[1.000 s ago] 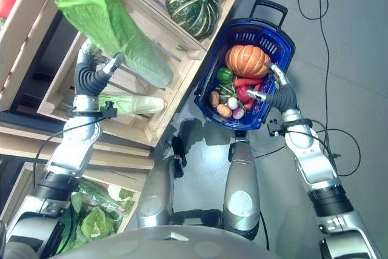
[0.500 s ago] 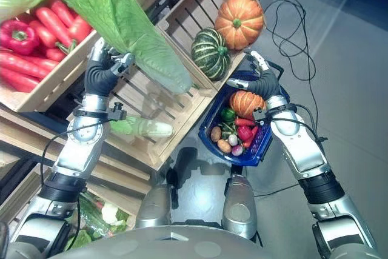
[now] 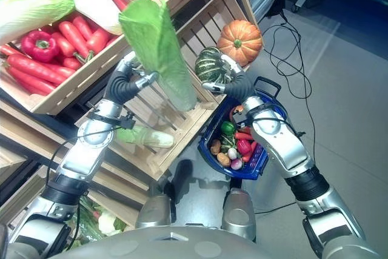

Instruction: Pick up fruits and vegetables into the basket

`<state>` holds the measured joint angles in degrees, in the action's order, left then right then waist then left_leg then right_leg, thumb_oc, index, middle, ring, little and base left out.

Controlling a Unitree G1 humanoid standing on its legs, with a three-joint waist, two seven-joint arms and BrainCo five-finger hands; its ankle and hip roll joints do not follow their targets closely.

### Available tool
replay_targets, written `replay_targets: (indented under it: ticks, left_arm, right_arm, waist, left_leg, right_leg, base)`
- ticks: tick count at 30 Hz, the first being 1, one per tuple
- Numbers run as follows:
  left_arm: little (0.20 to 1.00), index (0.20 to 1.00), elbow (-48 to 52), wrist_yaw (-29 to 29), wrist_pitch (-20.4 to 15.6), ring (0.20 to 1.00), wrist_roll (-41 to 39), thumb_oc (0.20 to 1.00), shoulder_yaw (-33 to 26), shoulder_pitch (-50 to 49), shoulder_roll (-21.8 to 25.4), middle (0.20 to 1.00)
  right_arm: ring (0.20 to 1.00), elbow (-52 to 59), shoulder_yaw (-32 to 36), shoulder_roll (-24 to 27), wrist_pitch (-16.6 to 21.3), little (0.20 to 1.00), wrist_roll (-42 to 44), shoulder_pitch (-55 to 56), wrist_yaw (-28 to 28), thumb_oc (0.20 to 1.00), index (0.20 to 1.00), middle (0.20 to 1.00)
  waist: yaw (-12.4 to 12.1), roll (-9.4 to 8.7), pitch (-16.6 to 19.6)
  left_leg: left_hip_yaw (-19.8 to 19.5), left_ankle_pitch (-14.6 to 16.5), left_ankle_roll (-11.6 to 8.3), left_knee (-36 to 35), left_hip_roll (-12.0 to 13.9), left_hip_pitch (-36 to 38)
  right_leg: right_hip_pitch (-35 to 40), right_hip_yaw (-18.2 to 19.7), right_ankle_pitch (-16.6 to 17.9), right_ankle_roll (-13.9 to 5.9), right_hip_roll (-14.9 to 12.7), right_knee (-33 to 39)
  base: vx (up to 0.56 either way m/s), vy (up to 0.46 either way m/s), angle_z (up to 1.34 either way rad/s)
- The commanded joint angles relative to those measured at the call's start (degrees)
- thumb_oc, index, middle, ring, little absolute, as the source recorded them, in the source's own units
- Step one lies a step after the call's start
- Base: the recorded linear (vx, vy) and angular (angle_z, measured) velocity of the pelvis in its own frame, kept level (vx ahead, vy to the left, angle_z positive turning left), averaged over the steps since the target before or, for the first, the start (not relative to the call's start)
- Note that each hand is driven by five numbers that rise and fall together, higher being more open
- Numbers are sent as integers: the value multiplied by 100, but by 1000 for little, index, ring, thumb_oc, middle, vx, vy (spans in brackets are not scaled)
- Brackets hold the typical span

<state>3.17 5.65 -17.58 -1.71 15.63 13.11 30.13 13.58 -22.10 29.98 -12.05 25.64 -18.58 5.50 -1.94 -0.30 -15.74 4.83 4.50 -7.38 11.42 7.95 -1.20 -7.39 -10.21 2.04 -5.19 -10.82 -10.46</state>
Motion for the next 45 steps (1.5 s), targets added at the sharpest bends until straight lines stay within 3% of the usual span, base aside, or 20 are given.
replay_targets:
  ticks: [1, 8, 17, 25, 29, 30, 31, 36, 37, 38, 39, 45]
  left_arm:
    - [200, 200, 187, 24, -416, 200, 352, 200, 236, 206, 298, 200]
    - [200, 200, 134, 53, -563, 200, 447, 200, 608, 291, 196, 200]
    - [200, 200, 96, 342, -669, 200, 383, 200, 874, 420, -20, 200]
    - [200, 200, 226, 581, -601, 200, 465, 200, 1028, 544, -207, 200]
    - [200, 200, 302, 607, -466, 200, 403, 200, 1108, 609, -284, 200]
    - [200, 200, 317, 625, -434, 200, 395, 200, 1130, 627, -299, 200]
    - [200, 200, 335, 630, -402, 200, 367, 200, 1148, 642, -313, 200]
    - [200, 200, 354, 534, -62, 200, 209, 200, 1258, 679, -409, 200]
    - [235, 235, 334, 549, 32, 235, 202, 235, 1280, 670, -416, 235]
    - [922, 922, 304, 596, 128, 922, 210, 922, 1288, 646, -416, 922]
    - [1000, 1000, 293, 566, 201, 1000, 212, 1000, 1289, 636, -416, 1000]
    - [1000, 1000, 123, 739, 545, 1000, 115, 1000, 1121, 320, -305, 1000]
  right_arm:
    - [1000, 337, -136, -241, 321, 1000, 276, -316, -234, 1000, 1000, 1000]
    - [1000, -88, -615, -544, 621, 1000, 741, -195, -619, 1000, 1000, 1000]
    - [1000, -712, -877, -785, 1051, 1000, 576, 115, -687, 1000, 1000, 1000]
    - [1000, -865, -958, -835, 949, 1000, 379, 195, -569, 1000, 1000, 1000]
    - [1000, -857, -984, -821, 881, 1000, 402, 170, -766, 1000, 1000, 1000]
    - [555, -828, -996, -813, 873, 555, 408, 149, -777, 555, 555, 555]
    - [200, -801, -1009, -812, 916, 200, 407, 129, -835, 200, 200, 200]
    - [200, -707, -1070, -876, 1021, 200, 565, 9, -716, 200, 200, 200]
    - [200, -686, -1055, -883, 1066, 200, 606, 2, -705, 200, 200, 200]
    - [200, -654, -1029, -899, 1103, 200, 635, -10, -687, 200, 200, 200]
    - [200, -639, -1018, -905, 1147, 200, 638, -14, -697, 200, 200, 200]
    - [200, -186, -770, -841, 1391, 200, 700, 41, -482, 200, 200, 200]
  waist:
    - [7, -237, 277]
    - [-44, -208, 281]
    - [-42, -180, 252]
    - [7, -206, 227]
    - [38, -214, 221]
    - [38, -217, 219]
    - [37, -218, 215]
    - [15, -222, 207]
    - [14, -216, 204]
    - [11, -213, 201]
    - [10, -214, 199]
    - [-10, -189, 139]
  left_leg:
    - [128, 196, 319, -63, -73, -77]
    - [104, 170, 296, -148, -54, -11]
    - [104, 147, 300, -226, -52, 30]
    - [152, 179, 328, -247, -49, 91]
    - [185, 191, 338, -266, -44, 130]
    - [185, 190, 339, -270, -43, 134]
    - [185, 191, 339, -272, -43, 138]
    - [177, 195, 347, -284, -41, 162]
    - [179, 195, 343, -292, -34, 169]
    - [183, 194, 343, -294, -27, 174]
    - [185, 194, 344, -294, -26, 176]
    - [196, 194, 344, -251, 10, 156]
  right_leg:
    - [691, 101, -499, -448, -304, 226]
    - [749, 51, -502, -465, -332, 265]
    - [787, -6, -481, -492, -369, 325]
    - [821, -10, -489, -500, -369, 333]
    - [840, -6, -496, -499, -359, 341]
    - [850, -6, -496, -499, -358, 347]
    - [860, -6, -497, -499, -357, 353]
    - [881, -19, -492, -510, -362, 361]
    - [884, -27, -496, -513, -362, 359]
    - [891, -33, -497, -513, -362, 362]
    - [895, -34, -497, -513, -361, 364]
    - [860, -28, -543, -484, -334, 297]
  base:
    - [-3, 7, 7]
    - [-8, 8, 3]
    - [-18, 16, 6]
    - [0, 0, 0]
    - [0, 0, 0]
    - [0, 0, 0]
    - [0, 0, 0]
    - [0, 0, 0]
    - [0, 0, 0]
    - [0, 0, 0]
    - [0, 0, 0]
    - [-3, -6, 0]
